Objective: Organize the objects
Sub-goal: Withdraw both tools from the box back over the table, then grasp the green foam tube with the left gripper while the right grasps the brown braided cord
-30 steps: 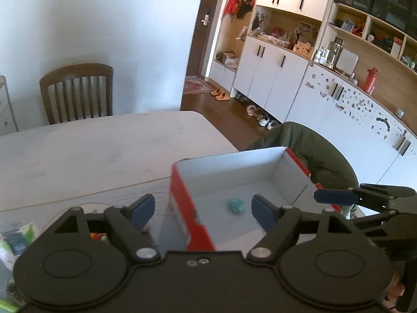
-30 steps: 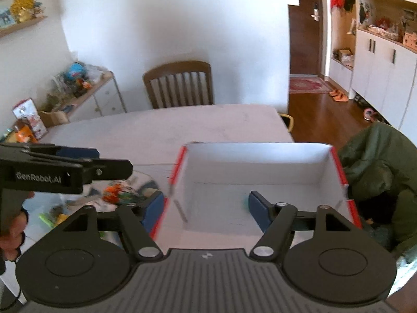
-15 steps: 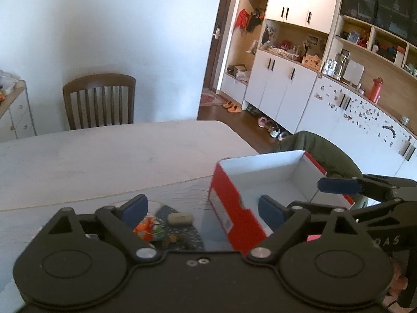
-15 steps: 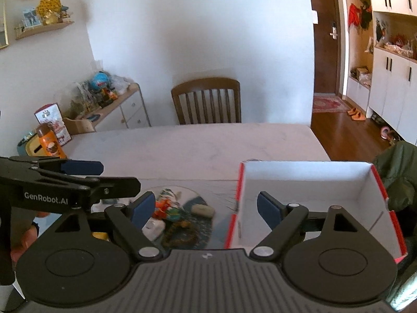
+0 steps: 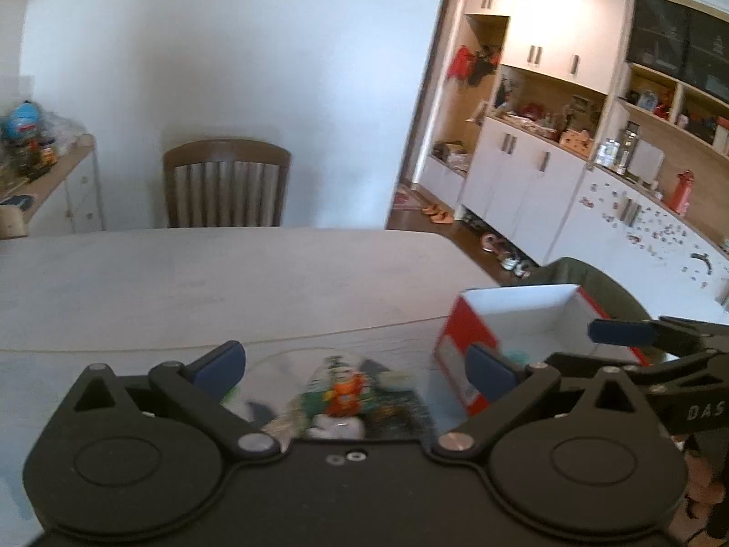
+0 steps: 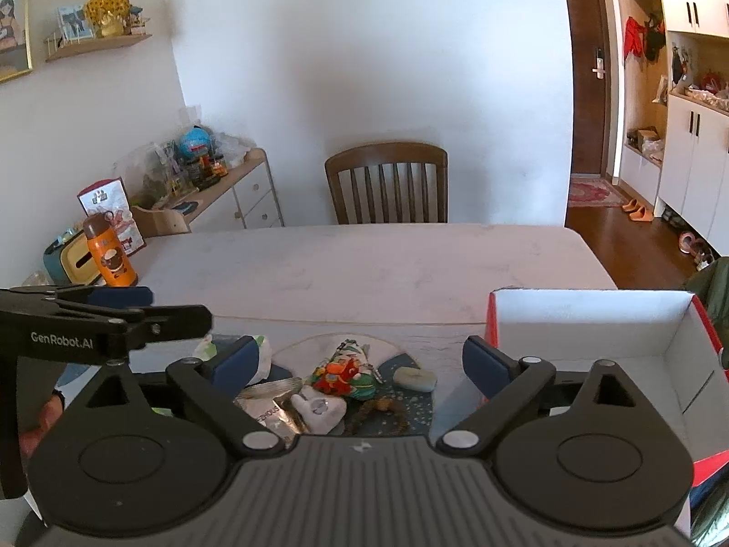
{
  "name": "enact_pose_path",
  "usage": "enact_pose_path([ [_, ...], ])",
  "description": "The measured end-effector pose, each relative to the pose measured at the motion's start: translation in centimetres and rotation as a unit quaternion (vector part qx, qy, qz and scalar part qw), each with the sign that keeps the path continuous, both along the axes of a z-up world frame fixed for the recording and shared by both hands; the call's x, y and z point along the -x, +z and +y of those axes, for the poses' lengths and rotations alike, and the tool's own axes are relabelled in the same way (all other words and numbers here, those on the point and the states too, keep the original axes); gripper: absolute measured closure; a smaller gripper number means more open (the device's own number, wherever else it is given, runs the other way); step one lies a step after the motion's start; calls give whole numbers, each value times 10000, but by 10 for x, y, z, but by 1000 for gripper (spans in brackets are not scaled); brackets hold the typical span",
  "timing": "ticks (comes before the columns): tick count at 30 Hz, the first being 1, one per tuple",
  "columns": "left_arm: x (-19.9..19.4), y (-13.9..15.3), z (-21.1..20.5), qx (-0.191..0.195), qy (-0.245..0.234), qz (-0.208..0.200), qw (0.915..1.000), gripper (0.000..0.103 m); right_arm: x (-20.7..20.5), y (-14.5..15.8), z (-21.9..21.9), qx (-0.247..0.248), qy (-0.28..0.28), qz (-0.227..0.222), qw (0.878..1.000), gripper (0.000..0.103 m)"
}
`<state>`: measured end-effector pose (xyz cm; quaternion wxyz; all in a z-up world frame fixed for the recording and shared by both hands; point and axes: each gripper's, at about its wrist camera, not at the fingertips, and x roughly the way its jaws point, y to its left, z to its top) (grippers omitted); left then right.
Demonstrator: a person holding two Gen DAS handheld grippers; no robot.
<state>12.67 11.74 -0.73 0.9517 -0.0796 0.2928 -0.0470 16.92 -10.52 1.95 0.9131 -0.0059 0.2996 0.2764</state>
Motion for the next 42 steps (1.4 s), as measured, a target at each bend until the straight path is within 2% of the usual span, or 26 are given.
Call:
enact_pose_path([
  [5, 7, -8, 29, -13, 247, -48, 9997, 0, 2, -7, 20, 90, -11, 40, 10000, 6],
  [10, 14, -22, 56, -199, 679, -12, 9975, 0, 0, -17, 36, 209, -87, 108, 9997, 6],
  [21, 24, -68, 113, -188, 1195, 557, 9911, 0, -12, -53, 62, 634, -206, 286, 9974, 6],
  [30, 33, -109, 114, -483, 950, 851, 9907, 0, -26, -84, 77, 981, -214, 496, 9937, 6],
  [35, 29, -128, 111, -518, 806, 1231, 9878, 1, -34, -100, 82, 1174, -291, 567, 9910, 6],
  [42, 26, -146, 115, -545, 773, 1410, 9855, 1, -47, -125, 86, 1502, -403, 652, 9857, 6],
])
